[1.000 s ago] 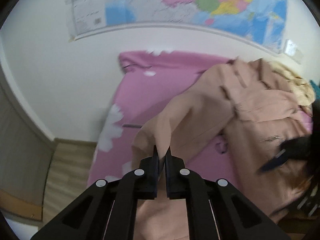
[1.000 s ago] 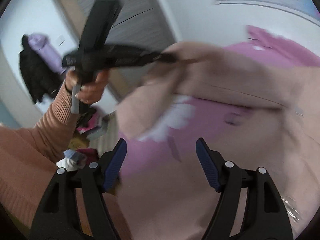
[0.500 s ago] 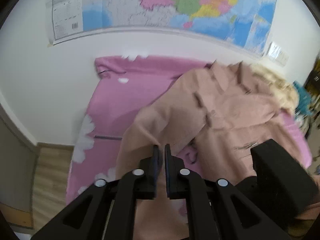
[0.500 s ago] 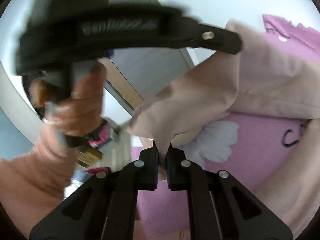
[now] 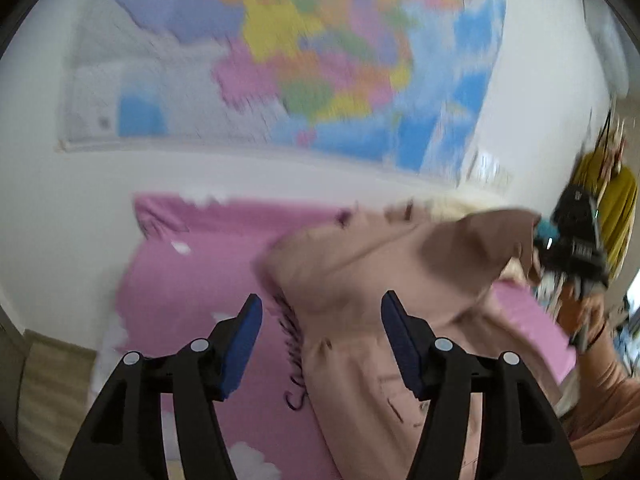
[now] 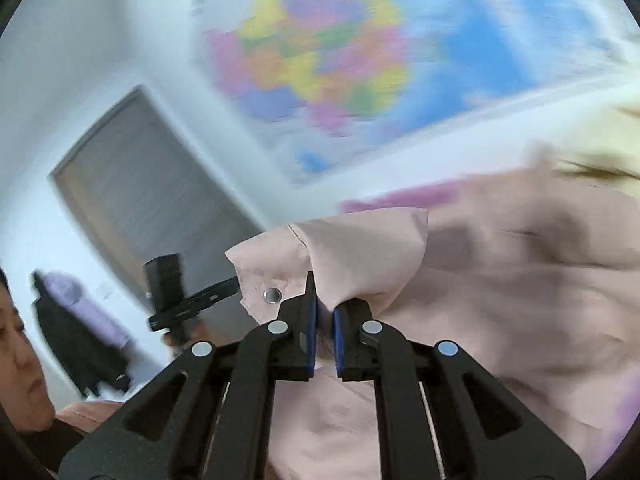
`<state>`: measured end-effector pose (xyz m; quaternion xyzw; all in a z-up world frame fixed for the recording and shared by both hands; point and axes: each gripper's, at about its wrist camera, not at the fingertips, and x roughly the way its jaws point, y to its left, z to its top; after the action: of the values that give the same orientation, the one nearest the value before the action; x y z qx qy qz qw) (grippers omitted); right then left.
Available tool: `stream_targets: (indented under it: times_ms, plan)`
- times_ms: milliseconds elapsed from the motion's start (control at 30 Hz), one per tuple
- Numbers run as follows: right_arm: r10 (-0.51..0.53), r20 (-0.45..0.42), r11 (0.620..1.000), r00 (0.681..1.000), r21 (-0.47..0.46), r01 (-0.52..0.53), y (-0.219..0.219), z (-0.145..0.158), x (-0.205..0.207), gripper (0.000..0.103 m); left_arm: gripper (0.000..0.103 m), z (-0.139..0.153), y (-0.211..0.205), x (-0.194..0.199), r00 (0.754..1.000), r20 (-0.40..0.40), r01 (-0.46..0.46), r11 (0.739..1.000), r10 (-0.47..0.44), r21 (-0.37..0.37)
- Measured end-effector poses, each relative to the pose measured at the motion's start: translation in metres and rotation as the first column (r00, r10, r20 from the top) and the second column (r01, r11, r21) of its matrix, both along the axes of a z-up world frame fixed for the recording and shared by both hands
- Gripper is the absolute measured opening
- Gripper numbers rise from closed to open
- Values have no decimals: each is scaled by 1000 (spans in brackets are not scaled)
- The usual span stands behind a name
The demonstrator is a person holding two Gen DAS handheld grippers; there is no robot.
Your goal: Fold large clothes
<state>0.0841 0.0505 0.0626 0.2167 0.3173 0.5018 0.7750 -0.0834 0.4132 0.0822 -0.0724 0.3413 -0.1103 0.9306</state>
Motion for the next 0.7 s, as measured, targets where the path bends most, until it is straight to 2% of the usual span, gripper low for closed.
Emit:
stream_targets:
  times_ms: [100,133,233,267,300,433,467,500,600,700]
  plan:
    - [-140,-117,989,983,-73,132,-48,-39,19,22,59,-29,-32,21,997,-66,35,994,-28,101]
    - [-202,-171,976,964,-116,184,-61,-57,24,34,59,-39,-42,29,995,-94,54,992,-44,112]
    - [-283,-273,955,919,-164,246,-80,-93,27,49,59,-64,-63,53,985,-161,88,985,-64,146]
    - [-301,-279,950,912,-165,263,-88,-98,27,66,59,-71,-70,61,982,-178,92,982,-62,166]
    - [-323,-277,944,905,-159,288,-95,-103,25,75,59,-75,-74,64,981,-184,93,979,-59,180]
    - [-353,-242,936,904,-82,343,-116,-94,7,77,59,-90,-89,84,978,-203,99,971,-54,218]
    - [-346,-219,938,913,-73,338,-119,-91,1,78,59,-92,-92,86,977,-206,98,969,-50,227]
    - [-336,-201,942,920,-75,327,-116,-89,-1,84,59,-96,-94,90,976,-215,95,967,-43,237]
    - [-298,-147,948,943,-165,274,-95,-82,-14,87,59,-108,-100,100,971,-238,87,962,-23,260]
    - [-204,-70,947,977,-267,178,-59,-81,-34,87,59,-117,-100,109,965,-262,68,963,3,261]
